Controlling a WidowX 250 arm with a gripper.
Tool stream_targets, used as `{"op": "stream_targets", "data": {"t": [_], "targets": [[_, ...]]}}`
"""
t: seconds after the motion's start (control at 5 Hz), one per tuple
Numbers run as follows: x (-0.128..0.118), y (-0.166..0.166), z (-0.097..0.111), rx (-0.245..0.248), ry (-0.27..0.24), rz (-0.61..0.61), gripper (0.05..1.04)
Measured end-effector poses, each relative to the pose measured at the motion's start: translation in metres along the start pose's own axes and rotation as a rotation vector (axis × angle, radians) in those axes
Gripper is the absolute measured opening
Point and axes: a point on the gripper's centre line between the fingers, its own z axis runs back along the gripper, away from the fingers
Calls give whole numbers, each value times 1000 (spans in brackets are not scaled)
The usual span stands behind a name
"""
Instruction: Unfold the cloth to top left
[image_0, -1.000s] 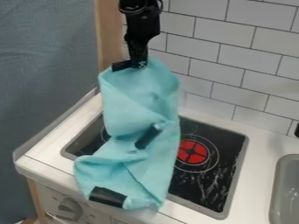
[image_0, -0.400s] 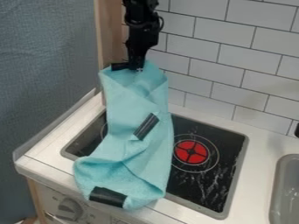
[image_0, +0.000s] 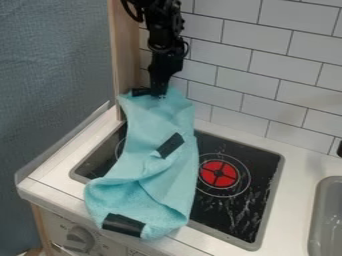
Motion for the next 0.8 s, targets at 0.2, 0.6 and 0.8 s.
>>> {"op": "stream_targets", "data": {"t": [0.2,0.6,0.8], "targets": [[2,-6,-11,-40,0,-3,75],[2,-7,-13,-47,1,-6,481],[1,-8,-13,-50,2,-2,778]]}}
